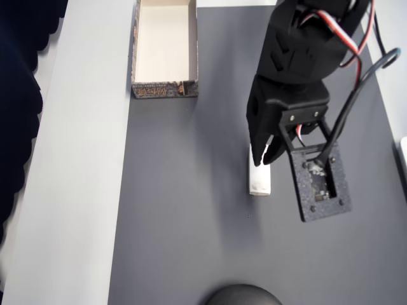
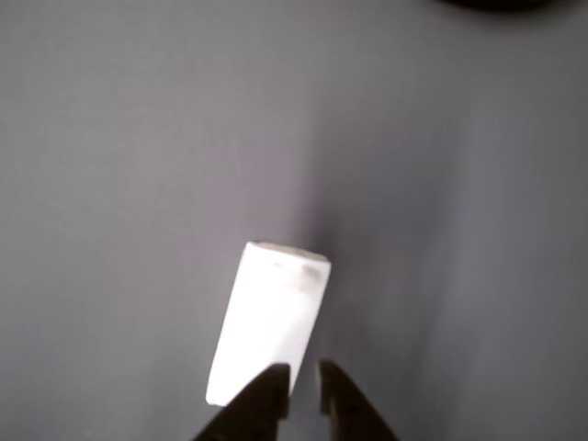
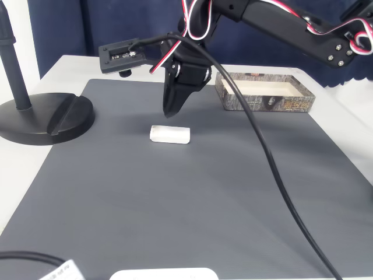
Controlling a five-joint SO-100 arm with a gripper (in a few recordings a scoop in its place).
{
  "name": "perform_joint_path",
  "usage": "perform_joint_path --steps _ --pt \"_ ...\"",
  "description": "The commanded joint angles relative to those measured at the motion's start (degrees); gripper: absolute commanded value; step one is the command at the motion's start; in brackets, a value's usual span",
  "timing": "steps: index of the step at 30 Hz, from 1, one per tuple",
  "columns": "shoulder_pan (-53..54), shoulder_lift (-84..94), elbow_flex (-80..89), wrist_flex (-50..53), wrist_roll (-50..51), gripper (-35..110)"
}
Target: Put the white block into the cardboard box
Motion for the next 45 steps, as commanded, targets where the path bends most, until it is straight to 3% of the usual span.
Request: perform_joint_path --steps 1,11,24,39,45 --pt "-1.0 3.2 -0.5 0.4 -1.1 -1" --pt "0.0 9.5 9.1 0.3 -7.5 -2" --pt "0.7 10.2 6.8 0.2 -8.1 -2" --pt "3.5 14.5 4.7 0.1 -5.6 19" --pt "3.1 13.5 4.9 0.1 4.3 30"
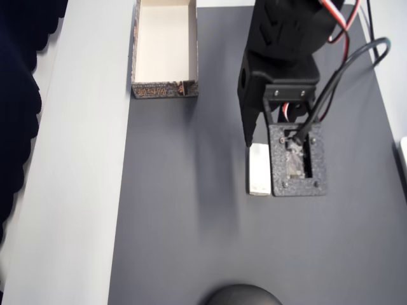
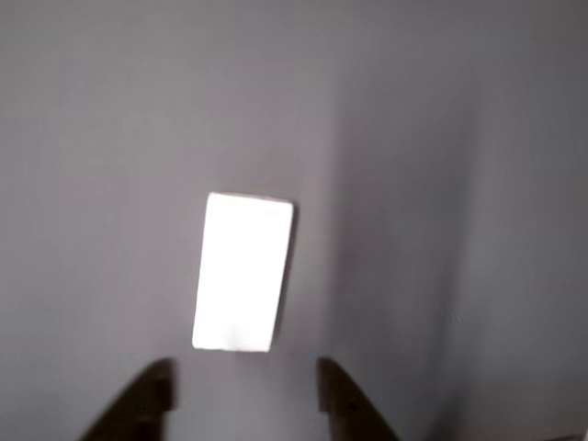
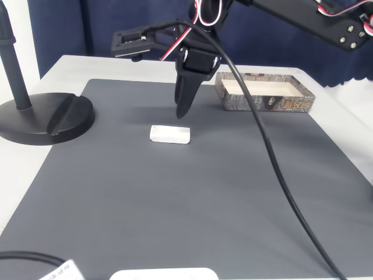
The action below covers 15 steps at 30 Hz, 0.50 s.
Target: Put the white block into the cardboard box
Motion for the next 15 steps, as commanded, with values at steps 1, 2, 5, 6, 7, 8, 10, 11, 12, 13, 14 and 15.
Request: perform_joint_path --steps 1,2,5,6,7,8,10,11,12,13,14,15 --pt "0.0 5.7 -3.9 -0.1 9.1 31" --pt "-0.2 5.5 -4.0 -0.2 10.9 32" --pt "-0.3 5.2 -4.3 -0.4 12.0 36" --pt "-0.3 5.2 -4.5 -0.4 11.9 36" --pt "-0.4 5.2 -4.6 -0.4 11.7 36" --pt "-0.4 5.2 -4.6 -0.4 11.4 36" --pt "-0.4 5.2 -4.5 -0.3 9.6 36" --pt "-0.5 5.2 -4.5 -0.3 8.5 35" --pt "-0.5 5.2 -4.4 -0.3 7.2 35" --pt "-0.6 5.2 -4.4 -0.3 6.2 35" --pt "-0.6 5.2 -4.3 -0.3 5.1 35" --pt "-0.6 5.2 -4.2 -0.3 4.0 34"
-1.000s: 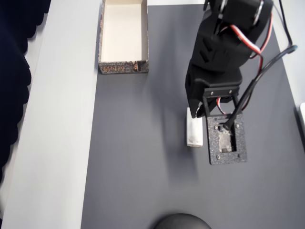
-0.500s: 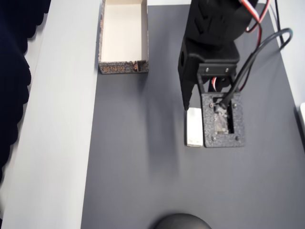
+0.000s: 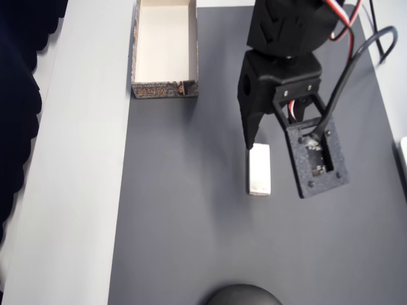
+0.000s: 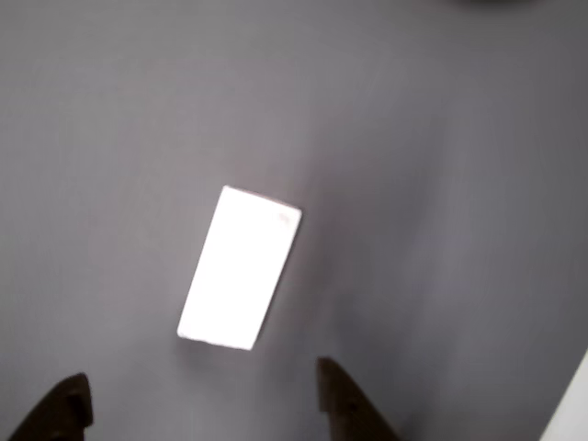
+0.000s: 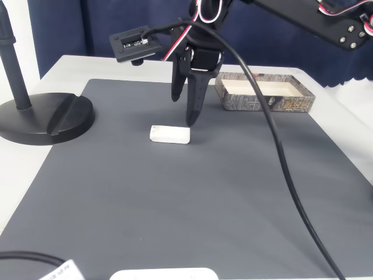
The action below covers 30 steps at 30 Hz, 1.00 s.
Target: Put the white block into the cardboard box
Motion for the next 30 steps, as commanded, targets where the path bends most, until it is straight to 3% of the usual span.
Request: perform_joint_path --steps 1,30 --pt "-0.6 5.2 -3.3 -0.3 -4.4 34" --pt "-0.8 -4.5 -6.9 -0.4 -10.6 31"
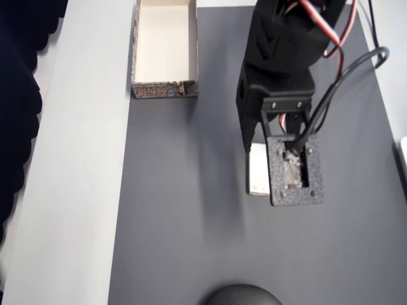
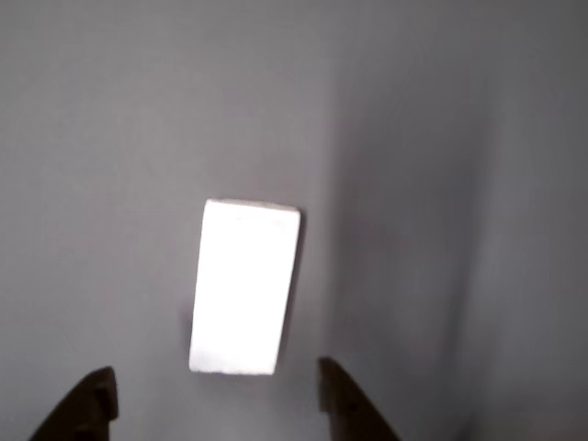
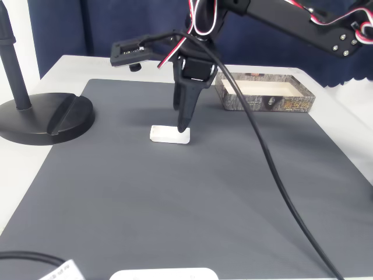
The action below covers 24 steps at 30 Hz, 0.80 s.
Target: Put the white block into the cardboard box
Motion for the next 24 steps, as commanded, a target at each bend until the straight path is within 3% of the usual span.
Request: perform_joint_path --steps 1,24 --pt "-0.8 0.0 -4.5 -0.4 -0.9 31" --pt "-0.4 -5.4 -8.5 -2.3 -1.7 31"
